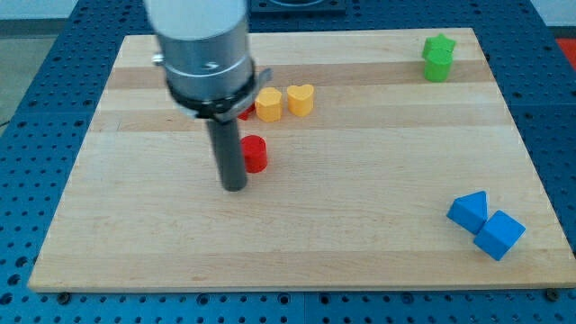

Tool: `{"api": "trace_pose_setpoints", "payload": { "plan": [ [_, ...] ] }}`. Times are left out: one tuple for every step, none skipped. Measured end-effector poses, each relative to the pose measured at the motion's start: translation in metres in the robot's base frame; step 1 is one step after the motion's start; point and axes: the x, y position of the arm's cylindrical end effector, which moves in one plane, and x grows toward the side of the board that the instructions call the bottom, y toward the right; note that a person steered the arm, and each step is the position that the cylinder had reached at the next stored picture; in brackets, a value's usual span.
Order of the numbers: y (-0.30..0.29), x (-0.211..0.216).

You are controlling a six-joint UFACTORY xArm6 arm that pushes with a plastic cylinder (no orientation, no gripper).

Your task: Push the green blocks diagonally to the blue blocks

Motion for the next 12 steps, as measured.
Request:
{"api": "trace_pose_setpoints", "payload": {
  "plan": [
    [-0.011,-0.004],
    [-0.008,-0.013],
    [-0.004,-0.014],
    [0.019,-0.02],
    [0.044,-0.024],
    [0.046,-0.024],
    [0.046,-0.024],
    [0.054,-0.034],
    [0.076,-0.049],
    [0.077,-0.049],
    [0.078,-0.049],
    [0.139,-0.049]
  ]
}}
